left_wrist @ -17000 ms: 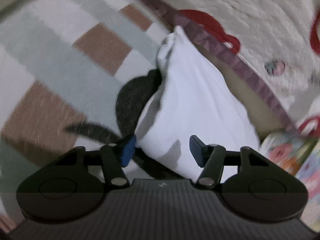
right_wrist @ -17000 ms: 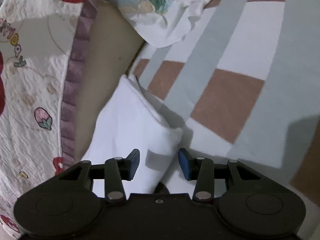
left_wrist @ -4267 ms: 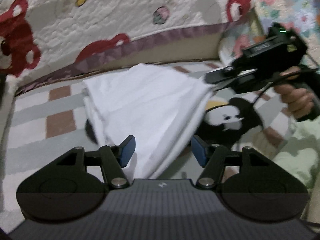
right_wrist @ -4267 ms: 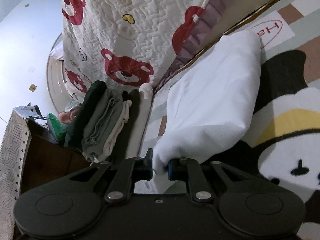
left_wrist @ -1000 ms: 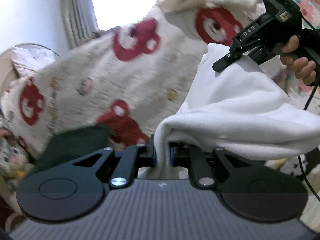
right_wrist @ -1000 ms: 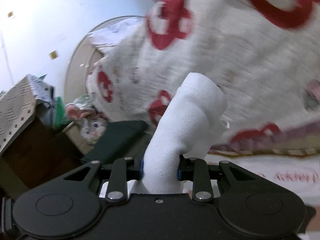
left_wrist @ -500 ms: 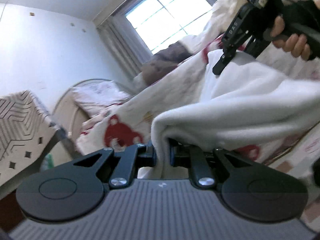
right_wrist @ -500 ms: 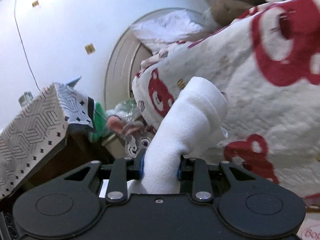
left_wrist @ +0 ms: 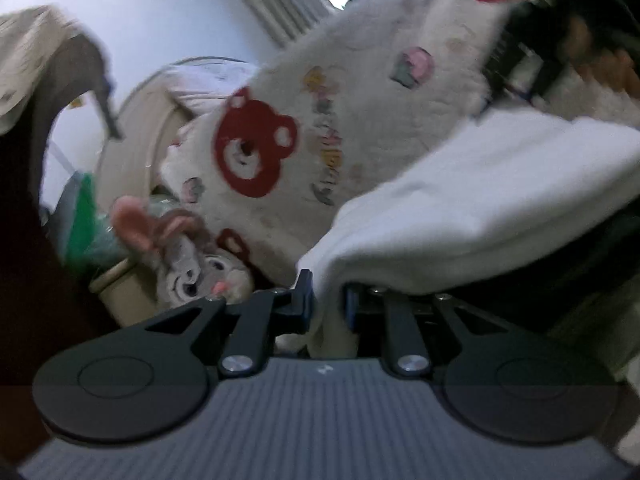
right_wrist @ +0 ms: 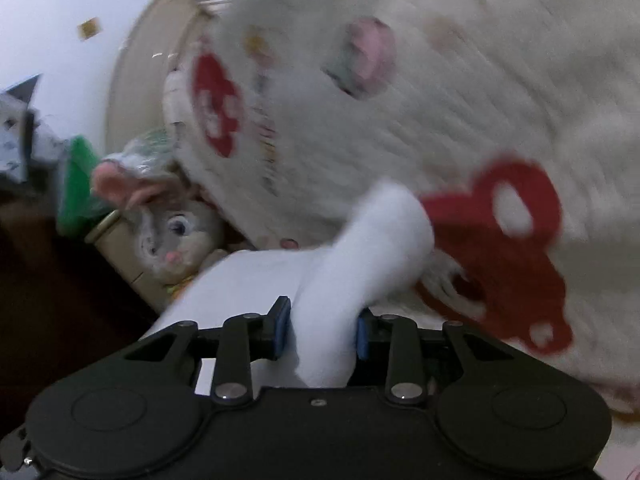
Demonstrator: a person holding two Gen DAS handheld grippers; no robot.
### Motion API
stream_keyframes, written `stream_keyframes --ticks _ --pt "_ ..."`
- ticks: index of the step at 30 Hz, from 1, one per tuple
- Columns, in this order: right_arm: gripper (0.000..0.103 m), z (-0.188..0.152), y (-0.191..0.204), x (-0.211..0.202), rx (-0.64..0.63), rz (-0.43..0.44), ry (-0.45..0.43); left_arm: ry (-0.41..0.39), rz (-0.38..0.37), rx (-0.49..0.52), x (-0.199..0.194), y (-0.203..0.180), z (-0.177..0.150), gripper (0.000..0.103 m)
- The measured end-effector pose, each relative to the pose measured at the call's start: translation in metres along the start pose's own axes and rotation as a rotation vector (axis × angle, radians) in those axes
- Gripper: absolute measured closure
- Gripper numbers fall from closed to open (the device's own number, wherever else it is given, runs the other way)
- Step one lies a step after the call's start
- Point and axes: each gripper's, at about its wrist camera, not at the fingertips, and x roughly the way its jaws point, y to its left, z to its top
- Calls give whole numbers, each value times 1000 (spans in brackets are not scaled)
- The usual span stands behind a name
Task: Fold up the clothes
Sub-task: 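Lift the folded shirt with both grippers and carry it to the clothes stack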
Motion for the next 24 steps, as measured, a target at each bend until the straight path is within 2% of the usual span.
stream_keyframes --ticks 2,5,6,8,9,12,14,16,18,19,20,21,22,23,24 --pt "67 -3 -19 -1 91 62 -13 11 -9 -48 4 3 -8 85" --pt "69 2 -23 -5 177 102 -15 4 -24 -73 1 15 -3 88" --pt "72 3 -29 -6 290 136 -9 -2 -25 -92 0 18 1 89" --pt "75 0 -51 -1 609 238 33 -11 -27 -127 -3 24 7 89" --pt "76 -1 -56 -2 648 231 43 -5 -34 -133 -5 26 9 89" --pt "76 -4 -52 -5 533 109 68 15 -55 -149 -11 32 13 87" --pt "75 -10 -53 -11 512 118 46 28 -70 -160 -15 36 16 86" --pt "67 -16 -52 -18 476 127 15 41 -84 -170 -19 41 19 86" --pt "63 -17 -55 -20 474 181 -4 54 -98 -181 -23 45 22 86" --pt "58 -20 -62 -22 511 252 -7 61 -106 -186 -25 47 24 80" --pt "57 -22 -69 -24 539 309 -7 67 -113 -192 -27 49 25 68" --pt "57 -24 -72 -25 545 333 4 74 -120 -197 -29 51 27 60" --pt "57 -28 -72 -28 541 359 21 80 -127 -202 -31 54 28 47" --pt "57 -33 -71 -30 536 384 39 87 -134 -208 -33 56 30 41" --pt "57 -38 -70 -32 535 406 57 93 -141 -213 -35 58 31 41"
